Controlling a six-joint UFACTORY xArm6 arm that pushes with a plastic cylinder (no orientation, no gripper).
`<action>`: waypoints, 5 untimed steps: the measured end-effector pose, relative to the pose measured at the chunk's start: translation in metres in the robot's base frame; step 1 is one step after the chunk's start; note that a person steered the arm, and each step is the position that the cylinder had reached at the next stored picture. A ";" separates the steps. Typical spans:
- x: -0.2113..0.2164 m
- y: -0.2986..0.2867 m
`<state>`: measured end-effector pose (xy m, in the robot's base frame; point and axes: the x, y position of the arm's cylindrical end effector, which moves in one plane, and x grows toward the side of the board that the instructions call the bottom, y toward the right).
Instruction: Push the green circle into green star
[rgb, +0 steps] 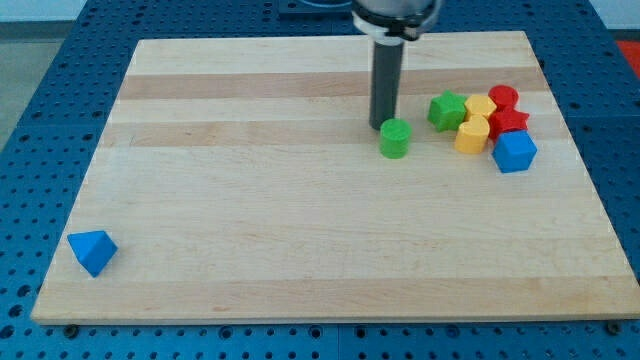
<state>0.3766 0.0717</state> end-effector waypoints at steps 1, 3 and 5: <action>0.000 -0.021; 0.057 -0.030; 0.034 0.035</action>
